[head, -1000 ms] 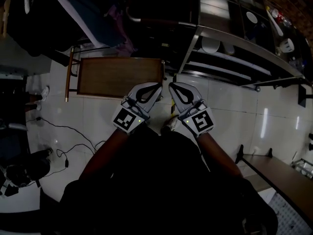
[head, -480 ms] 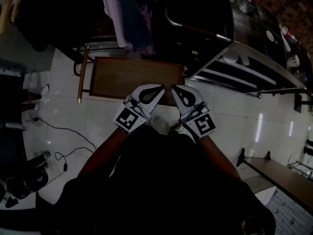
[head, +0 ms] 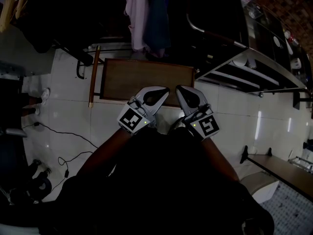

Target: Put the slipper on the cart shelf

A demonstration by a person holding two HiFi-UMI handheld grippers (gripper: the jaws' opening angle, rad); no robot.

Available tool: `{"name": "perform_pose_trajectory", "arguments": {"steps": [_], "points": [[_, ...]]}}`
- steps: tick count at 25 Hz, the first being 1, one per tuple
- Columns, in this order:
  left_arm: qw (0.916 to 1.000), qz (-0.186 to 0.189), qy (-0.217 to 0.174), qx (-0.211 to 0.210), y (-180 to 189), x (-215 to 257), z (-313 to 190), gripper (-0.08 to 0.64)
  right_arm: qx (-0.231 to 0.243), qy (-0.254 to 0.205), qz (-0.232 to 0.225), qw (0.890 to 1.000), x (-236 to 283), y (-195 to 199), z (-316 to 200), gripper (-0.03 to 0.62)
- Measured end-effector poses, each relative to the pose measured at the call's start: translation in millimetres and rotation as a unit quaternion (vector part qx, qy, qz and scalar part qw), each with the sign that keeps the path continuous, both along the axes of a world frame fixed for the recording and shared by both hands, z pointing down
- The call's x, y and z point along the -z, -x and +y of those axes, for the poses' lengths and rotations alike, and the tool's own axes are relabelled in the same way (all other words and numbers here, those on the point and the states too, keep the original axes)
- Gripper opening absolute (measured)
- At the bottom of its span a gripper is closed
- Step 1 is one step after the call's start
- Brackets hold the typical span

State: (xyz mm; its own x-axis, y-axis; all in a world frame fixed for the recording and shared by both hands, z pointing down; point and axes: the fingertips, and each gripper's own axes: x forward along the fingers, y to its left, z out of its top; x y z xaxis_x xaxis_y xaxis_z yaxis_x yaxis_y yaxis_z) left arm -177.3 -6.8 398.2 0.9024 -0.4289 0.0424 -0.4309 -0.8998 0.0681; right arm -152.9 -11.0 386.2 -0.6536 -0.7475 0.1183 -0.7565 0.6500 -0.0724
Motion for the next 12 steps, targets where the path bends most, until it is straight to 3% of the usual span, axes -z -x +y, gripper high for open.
{"name": "perform_pose_trajectory", "arguments": {"steps": [12], "points": [[0.9998, 0.014, 0.006, 0.011, -24.5, 9.3, 8.6, 0.0, 0.044, 0.009, 0.026, 0.999, 1.3, -14.6, 18.4, 0.002]]}}
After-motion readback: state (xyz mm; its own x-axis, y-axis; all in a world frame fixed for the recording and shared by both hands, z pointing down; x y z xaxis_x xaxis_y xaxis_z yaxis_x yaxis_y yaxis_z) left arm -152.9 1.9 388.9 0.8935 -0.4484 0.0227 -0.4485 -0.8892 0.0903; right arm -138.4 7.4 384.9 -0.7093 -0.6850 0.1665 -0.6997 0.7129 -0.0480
